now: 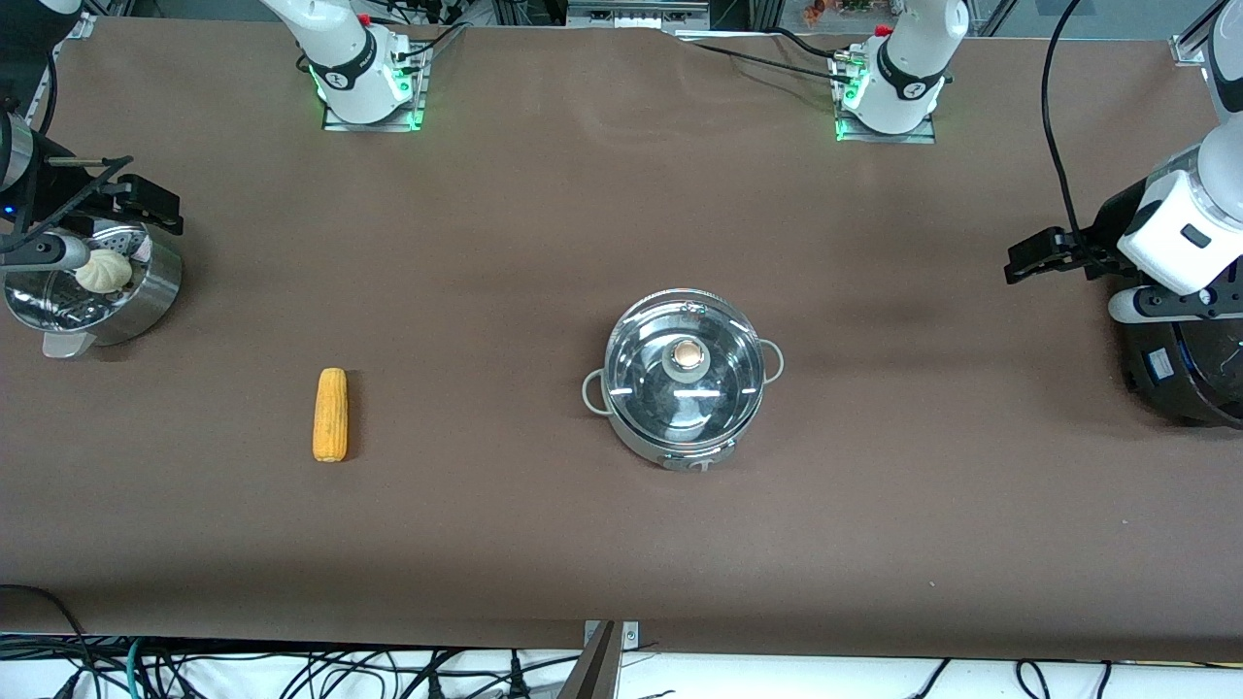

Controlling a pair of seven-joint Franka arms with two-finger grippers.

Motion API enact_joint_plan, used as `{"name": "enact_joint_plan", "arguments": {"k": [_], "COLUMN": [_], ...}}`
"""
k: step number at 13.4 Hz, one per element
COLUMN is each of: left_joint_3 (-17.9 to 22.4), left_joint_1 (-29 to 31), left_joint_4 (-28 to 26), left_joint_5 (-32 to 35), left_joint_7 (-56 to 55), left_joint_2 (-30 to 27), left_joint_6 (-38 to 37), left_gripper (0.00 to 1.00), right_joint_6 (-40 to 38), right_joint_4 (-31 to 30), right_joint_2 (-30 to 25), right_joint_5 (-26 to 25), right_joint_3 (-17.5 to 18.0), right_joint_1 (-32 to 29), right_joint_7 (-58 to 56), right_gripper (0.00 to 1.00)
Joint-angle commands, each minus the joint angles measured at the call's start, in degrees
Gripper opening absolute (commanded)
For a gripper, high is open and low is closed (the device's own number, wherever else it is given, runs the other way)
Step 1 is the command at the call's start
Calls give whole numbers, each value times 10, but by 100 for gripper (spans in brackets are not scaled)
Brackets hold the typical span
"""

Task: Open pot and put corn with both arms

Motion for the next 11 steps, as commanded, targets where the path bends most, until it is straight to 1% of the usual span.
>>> {"name": "enact_joint_plan", "arguments": {"k": [1,5,7,8,9,10,11], "left_joint_3": [0,1,8,32,69,98,110], "left_joint_1": [5,6,-16,-39,-75,-101,-109], "left_joint_4": [-9,-9,-15,-14,-15,-17,-19], "left_joint_5": [-8,-8,-8,-6,-7,-7,-7], "left_joint_7": [1,5,4,4,5,5,5], "left_joint_2": [-12,-10,-18,-19,-20,-23,-29], "left_joint_6": [1,3,7,7,7,7,5], "left_gripper": [100,100,100,100,100,100,100], "right_joint_6": [-3,-2,-2,-2,-2,-1,-2], "right_joint_4": [14,14,14,14,14,14,14], "right_joint_2": [7,7,7,7,7,7,7], "right_joint_5": [4,5,4,4,4,4,4], "right_joint_3": [2,2,2,2,1,1,1], "right_joint_1": [-6,-6,-6,-6,-6,-6,-6], "right_joint_7": [-3,-3,-3,-3,-3,-3,-3], "right_gripper": [100,100,100,100,100,100,100]}}
